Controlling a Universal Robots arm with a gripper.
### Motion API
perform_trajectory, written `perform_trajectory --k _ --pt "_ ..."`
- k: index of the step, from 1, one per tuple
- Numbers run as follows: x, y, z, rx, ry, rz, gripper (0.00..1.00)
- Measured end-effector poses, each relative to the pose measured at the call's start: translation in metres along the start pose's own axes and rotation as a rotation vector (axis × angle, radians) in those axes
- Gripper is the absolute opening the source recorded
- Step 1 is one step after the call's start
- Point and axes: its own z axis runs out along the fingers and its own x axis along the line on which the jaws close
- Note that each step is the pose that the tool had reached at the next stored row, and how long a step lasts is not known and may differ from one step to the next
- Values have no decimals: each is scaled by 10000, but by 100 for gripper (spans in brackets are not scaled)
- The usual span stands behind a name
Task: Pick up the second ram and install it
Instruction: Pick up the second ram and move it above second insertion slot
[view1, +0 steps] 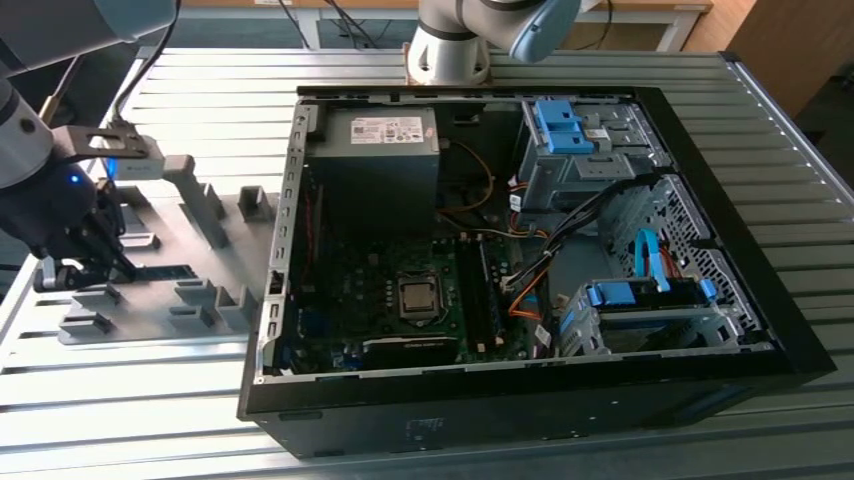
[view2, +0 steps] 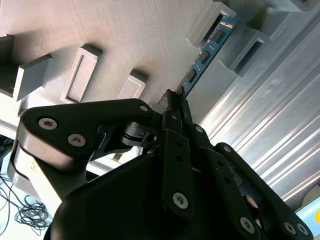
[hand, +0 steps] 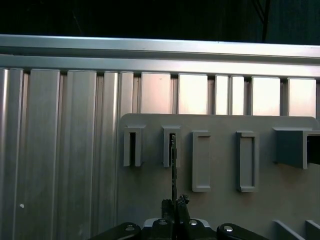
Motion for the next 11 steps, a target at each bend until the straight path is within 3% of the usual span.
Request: perform_trajectory --k 11 --pt "-1 0 -31 0 0 0 14"
